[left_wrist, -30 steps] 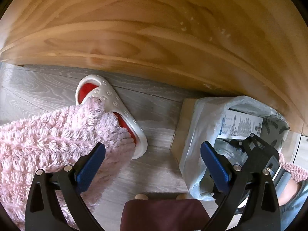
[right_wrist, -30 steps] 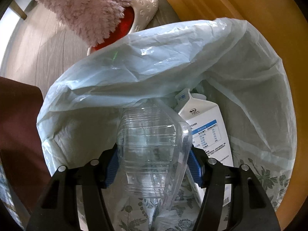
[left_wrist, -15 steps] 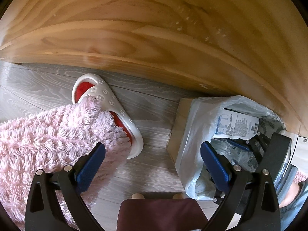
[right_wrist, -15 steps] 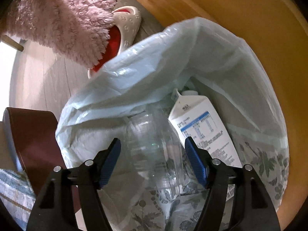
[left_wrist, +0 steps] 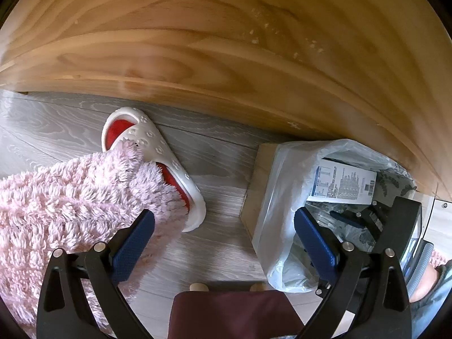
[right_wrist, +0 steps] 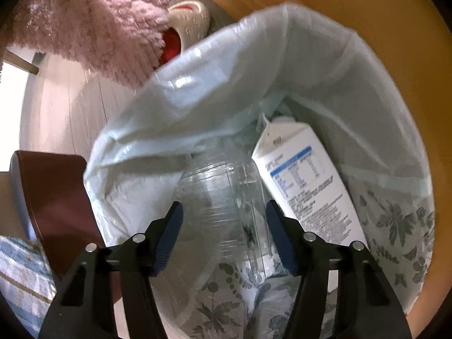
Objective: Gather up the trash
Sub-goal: 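Open the right tool to release the clamshell into the bag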
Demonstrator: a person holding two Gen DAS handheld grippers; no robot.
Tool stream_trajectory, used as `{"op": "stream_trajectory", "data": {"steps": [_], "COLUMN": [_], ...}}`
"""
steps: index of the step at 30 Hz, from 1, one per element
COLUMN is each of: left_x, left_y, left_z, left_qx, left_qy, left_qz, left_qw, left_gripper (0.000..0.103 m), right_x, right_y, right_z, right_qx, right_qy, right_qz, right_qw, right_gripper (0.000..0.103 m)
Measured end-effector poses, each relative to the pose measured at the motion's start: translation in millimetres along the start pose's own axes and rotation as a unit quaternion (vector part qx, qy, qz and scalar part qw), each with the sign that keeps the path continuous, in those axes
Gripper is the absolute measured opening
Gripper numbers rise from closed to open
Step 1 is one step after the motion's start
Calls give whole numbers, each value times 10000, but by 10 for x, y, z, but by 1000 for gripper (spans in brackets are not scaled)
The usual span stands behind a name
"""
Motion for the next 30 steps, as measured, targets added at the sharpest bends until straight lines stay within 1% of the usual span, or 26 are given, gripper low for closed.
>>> {"op": "stream_trajectory", "data": {"steps": [4, 9, 12, 17, 21, 25, 30], "left_x": [5, 10, 16, 13, 19, 14, 16], "left_y": [9, -14, -20, -13, -29, -8, -19], "left_z": [-1, -6, -6, -3, -7, -3, -1], "left_qx": [2, -41, -55, -41, -81, -18, -67], "left_qy": [-13, -19, -41, -34, -56, -45, -52], "left_qz": [11, 24, 43, 42, 62, 71, 101], "left_qw": [10000, 10000, 10000, 10000, 9999, 10000, 9999], "left_gripper": [96, 96, 96, 96, 96, 96, 96], "right_x": [8, 21, 54, 96, 23, -23, -78], "right_y": [-77, -120, -131, -238, -168, -158, -154], "right_z": [-56, -48, -1, -20, -44, -54, -65], "right_qx": [-112, -161, -201, -353, -164, -109, -14], "right_qy": [132, 287, 286, 244, 278, 319, 321], "right_qz": [155, 237, 228, 253, 30, -8, -17], "right_qw": [9997, 9992, 9991, 9988, 9995, 9994, 9995], "right_gripper": [58, 58, 58, 57, 56, 56, 57]}}
Point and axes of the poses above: each gripper's, at about its wrist camera, not at the fingertips, and x roughly the way its jaws point, y to its right, z to its underside, the point moved 1 cm from there along x, roughly the way its jaws point, and after that the axes turned 10 degrees about -y, right-handed, at the moved point
